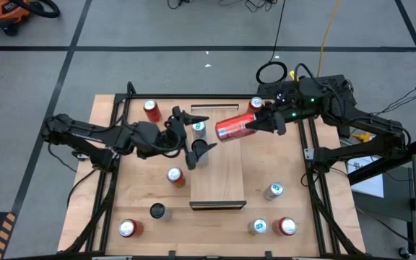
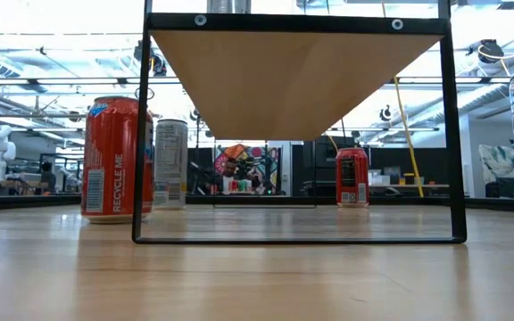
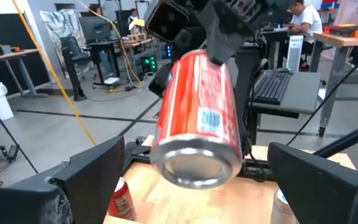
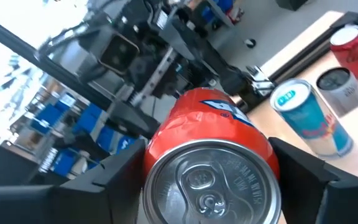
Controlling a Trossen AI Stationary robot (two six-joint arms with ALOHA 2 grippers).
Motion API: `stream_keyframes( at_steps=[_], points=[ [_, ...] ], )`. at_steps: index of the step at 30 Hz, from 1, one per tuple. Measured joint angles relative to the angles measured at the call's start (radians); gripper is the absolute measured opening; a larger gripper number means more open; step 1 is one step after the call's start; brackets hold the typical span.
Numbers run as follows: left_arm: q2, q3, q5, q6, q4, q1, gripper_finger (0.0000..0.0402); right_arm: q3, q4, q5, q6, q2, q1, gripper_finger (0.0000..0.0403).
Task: Place canned beverage on shelf
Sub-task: Put the top right orange soda can on the shelf
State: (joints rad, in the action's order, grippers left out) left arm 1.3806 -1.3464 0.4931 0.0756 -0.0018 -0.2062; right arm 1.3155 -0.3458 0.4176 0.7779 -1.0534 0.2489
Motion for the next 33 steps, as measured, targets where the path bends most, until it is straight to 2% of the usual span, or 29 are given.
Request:
stream_keyframes(
  at_steps=[10, 16, 21, 28, 33],
  points=[
    [0.008, 0.0, -0.002, 0.045, -0.007, 0.034, 0.04, 0.0, 0.044, -0.004, 0.053, 0.0, 0.0, 0.0263],
    [0.008, -0.001, -0.114, 0.038, -0.005, 0.057, 0.04, 0.0, 0.051, -0.028, 0.067, 0.0, 0.0, 0.0263],
    [0.013, -0.001, -0.122, 0.041, -0.001, 0.075, 0.04, 0.0, 0.095, -0.028, 0.073, -0.005, 0.0, 0.0263],
    [0.053, -0.001, -0.15, 0.088, 0.118, 0.098, 0.04, 0.0, 0.126, -0.024, 0.077, -0.03, 0.0, 0.0263],
    [0.069, -0.001, -0.152, 0.088, 0.132, 0.102, 0.04, 0.0, 0.182, -0.02, 0.097, -0.041, 0.0, 0.0263]
  ],
)
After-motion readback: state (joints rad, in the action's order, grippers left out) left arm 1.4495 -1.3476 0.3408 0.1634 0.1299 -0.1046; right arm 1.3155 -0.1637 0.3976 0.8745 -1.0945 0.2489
